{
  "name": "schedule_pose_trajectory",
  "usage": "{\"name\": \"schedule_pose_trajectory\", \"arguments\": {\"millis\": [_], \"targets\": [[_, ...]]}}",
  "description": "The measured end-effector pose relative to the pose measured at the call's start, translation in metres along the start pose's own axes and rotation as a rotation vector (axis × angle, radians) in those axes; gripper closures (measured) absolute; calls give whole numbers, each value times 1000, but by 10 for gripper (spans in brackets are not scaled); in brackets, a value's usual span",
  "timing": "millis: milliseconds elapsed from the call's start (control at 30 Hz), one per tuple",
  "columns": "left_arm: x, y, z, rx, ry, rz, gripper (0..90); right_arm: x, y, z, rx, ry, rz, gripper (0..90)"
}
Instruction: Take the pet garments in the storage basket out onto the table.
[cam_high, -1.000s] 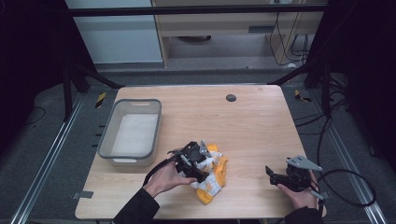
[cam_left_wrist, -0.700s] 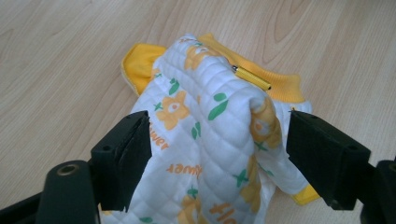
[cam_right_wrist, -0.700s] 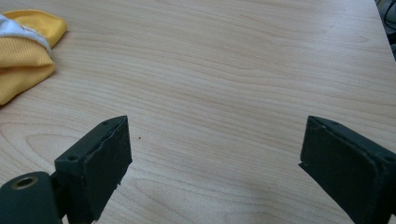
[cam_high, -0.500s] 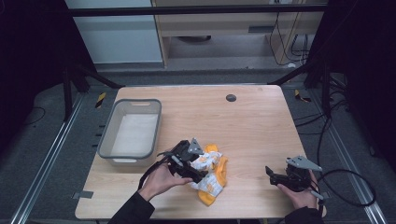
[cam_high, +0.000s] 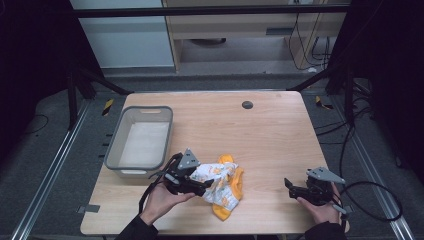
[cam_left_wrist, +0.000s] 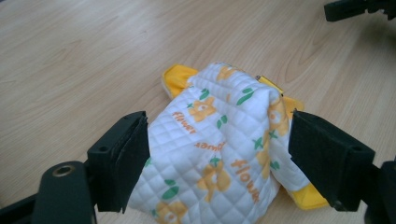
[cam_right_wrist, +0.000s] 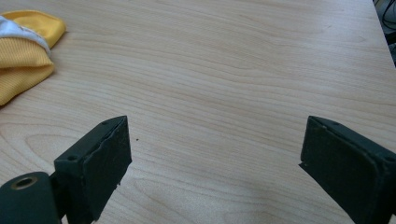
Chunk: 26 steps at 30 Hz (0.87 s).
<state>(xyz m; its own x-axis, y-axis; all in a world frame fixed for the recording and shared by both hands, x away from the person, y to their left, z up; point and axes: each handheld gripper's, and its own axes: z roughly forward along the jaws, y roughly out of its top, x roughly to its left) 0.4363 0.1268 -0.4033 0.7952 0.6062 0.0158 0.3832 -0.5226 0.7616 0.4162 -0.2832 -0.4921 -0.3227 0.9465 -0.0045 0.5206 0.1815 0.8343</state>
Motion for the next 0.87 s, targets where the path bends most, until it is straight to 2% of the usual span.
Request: {"name": "schedule_pose_trajectory", "arguments": {"millis": [133, 267, 333, 567, 633, 767, 867], "targets": [[3, -12, -10, -52, 38, -23, 204, 0, 0, 0, -1, 0, 0, 86], [6, -25, -19, -90, 53, -48, 210, 0, 0, 0, -1, 0, 3, 85], [7, -32, -23, -95, 66, -49, 214, 0, 0, -1, 0, 1, 4, 84], [17, -57, -40, -119, 101, -117, 240, 2, -1, -1, 1, 6, 13, 83], [18, -64, -45, -131, 120, -126, 243, 2, -1, -1, -4, 3, 2, 82], [20, -82, -51, -145, 152, -169, 265, 2, -1, -2, -5, 7, 1, 82], [21, -89, -54, -145, 172, -181, 278, 4, 0, -2, -5, 9, -5, 82]]}}
